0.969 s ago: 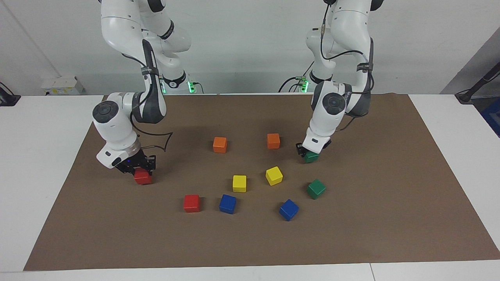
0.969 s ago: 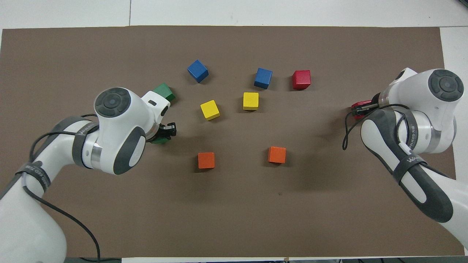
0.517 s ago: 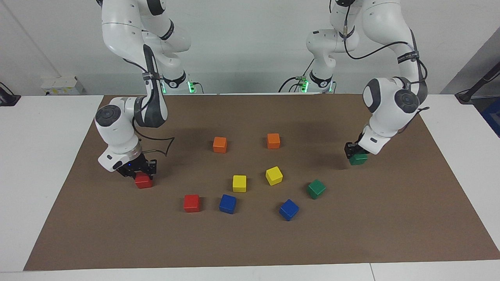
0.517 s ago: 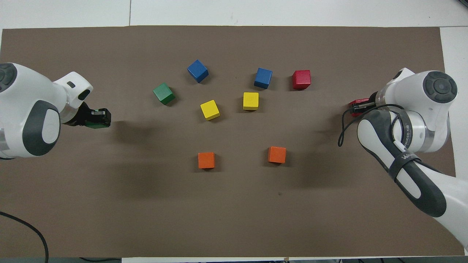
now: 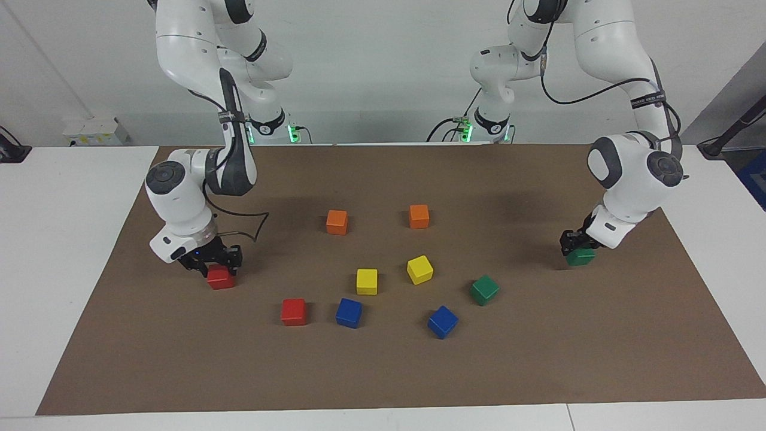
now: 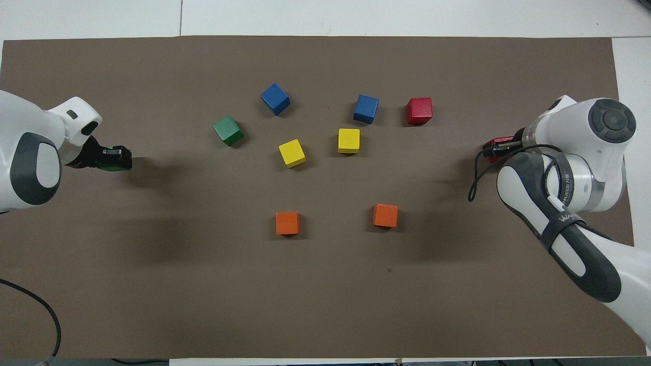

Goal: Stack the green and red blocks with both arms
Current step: 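Place green with the left gripper while the right gripper reaches the farther red, then grasp the farther red with the right gripper while the left gripper grasps green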

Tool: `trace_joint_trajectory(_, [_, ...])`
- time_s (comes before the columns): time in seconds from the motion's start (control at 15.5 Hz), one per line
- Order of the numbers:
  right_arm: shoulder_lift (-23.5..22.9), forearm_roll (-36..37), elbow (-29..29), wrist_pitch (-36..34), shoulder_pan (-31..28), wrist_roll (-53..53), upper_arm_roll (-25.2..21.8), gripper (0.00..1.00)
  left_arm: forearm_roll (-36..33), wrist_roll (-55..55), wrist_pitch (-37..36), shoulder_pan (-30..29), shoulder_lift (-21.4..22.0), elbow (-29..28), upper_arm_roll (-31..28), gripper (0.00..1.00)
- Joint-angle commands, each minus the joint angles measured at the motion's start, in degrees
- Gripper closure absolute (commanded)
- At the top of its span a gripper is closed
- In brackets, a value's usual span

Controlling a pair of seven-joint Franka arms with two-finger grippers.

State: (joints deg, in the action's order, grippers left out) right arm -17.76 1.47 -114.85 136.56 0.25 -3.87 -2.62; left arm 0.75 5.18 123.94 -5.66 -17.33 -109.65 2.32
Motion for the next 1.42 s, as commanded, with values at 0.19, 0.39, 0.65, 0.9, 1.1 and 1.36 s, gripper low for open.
trace_joint_trajectory(0.19, [0.1, 0.0, 13.3, -17.4, 3.8, 7.5, 0.7, 0.00, -0.7, 0.4, 2.2, -0.1, -2.1, 0.1, 0.5, 1.00])
trace_joint_trajectory(0.39, [-1.7, 0.9, 17.0, -18.3, 8.4, 14.7, 0.7, 0.00, -0.7, 0.3, 3.3, 0.0, -2.3, -0.7, 0.5, 1.00])
trace_joint_trajectory(0.65, [-9.7, 0.3, 29.1, -23.7, 11.9, 19.7, 0.7, 0.00, -0.7, 0.2, 4.5, -0.1, -2.2, -1.5, 0.5, 0.46])
trace_joint_trajectory(0.9, [-15.2, 0.9, 35.3, -24.4, 12.2, 20.0, 1.0, 0.00, -0.7, 0.3, 4.7, -0.1, -2.1, -2.1, 0.5, 0.00])
trace_joint_trajectory(1.1, [-20.1, 1.1, 41.0, -24.4, 13.0, 19.5, 1.0, 0.00, -0.7, 0.2, 3.2, 0.4, -1.4, -0.1, 0.2, 0.00])
trace_joint_trajectory(1.36, [-23.4, 1.1, 44.9, -24.4, 13.3, 18.3, 2.3, 0.00, -0.6, -14.0, -13.7, 4.8, -6.6, 21.3, 0.2, 0.00])
